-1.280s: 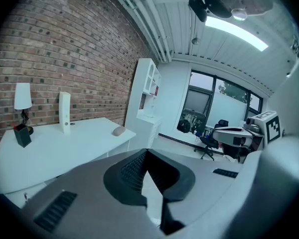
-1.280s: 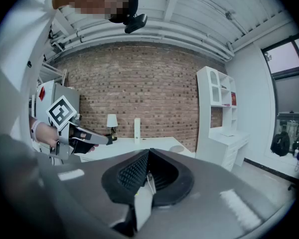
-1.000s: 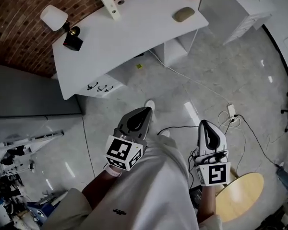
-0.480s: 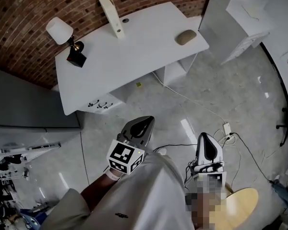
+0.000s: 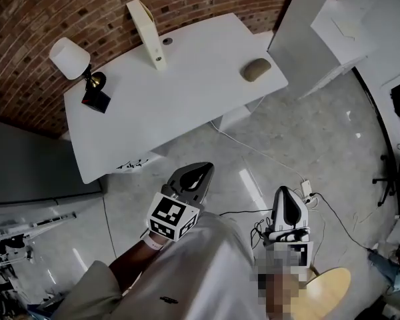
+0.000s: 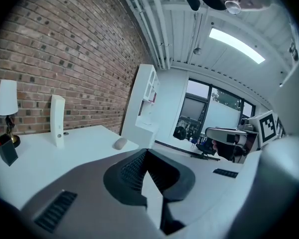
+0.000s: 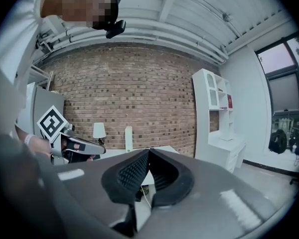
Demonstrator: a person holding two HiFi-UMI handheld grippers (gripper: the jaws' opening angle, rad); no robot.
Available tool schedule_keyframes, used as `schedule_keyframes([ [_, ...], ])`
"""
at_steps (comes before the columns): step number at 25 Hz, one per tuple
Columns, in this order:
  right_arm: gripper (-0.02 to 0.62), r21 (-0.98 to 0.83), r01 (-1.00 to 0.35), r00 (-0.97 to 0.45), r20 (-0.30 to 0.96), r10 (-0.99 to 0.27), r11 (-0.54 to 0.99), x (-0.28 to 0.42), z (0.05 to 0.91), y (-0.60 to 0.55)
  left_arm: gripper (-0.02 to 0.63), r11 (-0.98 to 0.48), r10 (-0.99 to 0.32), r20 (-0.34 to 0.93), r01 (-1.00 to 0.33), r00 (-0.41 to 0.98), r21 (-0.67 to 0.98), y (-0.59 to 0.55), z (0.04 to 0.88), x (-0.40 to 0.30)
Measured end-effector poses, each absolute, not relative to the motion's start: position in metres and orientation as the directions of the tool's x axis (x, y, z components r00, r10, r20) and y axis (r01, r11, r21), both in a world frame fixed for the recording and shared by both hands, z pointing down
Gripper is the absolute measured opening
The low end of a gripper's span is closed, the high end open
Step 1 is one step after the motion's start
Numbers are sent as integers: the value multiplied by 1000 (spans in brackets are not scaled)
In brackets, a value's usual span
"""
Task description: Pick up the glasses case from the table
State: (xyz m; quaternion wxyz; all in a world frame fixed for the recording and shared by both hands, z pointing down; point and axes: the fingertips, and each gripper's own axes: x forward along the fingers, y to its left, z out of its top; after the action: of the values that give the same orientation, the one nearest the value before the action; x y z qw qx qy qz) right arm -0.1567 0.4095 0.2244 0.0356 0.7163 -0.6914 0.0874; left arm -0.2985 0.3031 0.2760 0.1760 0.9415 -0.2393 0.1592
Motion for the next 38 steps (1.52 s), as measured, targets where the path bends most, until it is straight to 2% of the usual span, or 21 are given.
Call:
schedule_keyframes([
  [11, 11, -32, -992, 112, 205, -972, -121, -161, 230, 342, 6, -830, -381, 358, -486, 853, 274, 212, 278, -323],
  [21, 11, -27, -997, 70, 225, -972, -78, -167, 231, 298, 6, -813, -385, 344, -491, 856, 312, 184, 279, -323],
  [31, 11, -57, -998, 6, 240, -971, -21, -121, 251, 252, 6, -794, -402, 395, -529, 826, 300, 148, 298, -277],
  [38, 11, -91, -996, -44, 241, -970, 22, -56, 259, 201, 6, -776, -420, 429, -562, 800, 286, 108, 303, -217],
])
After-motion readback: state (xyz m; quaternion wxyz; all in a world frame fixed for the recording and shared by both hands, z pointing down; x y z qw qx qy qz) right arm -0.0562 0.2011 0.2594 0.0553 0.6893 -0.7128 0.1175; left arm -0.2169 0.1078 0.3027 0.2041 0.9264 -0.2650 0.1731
